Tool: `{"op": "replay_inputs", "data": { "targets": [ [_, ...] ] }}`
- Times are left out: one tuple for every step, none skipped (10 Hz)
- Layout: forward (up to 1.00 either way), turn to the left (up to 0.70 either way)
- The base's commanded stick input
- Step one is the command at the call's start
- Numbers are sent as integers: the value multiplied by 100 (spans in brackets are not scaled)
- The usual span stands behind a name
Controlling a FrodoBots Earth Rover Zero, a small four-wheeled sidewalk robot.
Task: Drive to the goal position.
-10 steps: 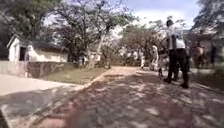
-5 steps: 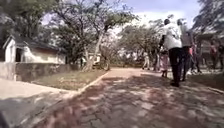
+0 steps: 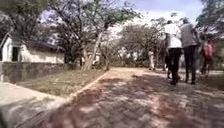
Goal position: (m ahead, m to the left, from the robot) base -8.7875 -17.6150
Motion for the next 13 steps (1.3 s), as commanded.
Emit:
{"op": "replay_inputs", "data": {
  "targets": [
    [85,0],
    [85,0],
    [85,0],
    [85,0],
    [85,0],
    [85,0],
    [85,0],
    [85,0],
    [85,0],
    [85,0],
    [85,0],
    [85,0],
    [85,0]
  ]
}}
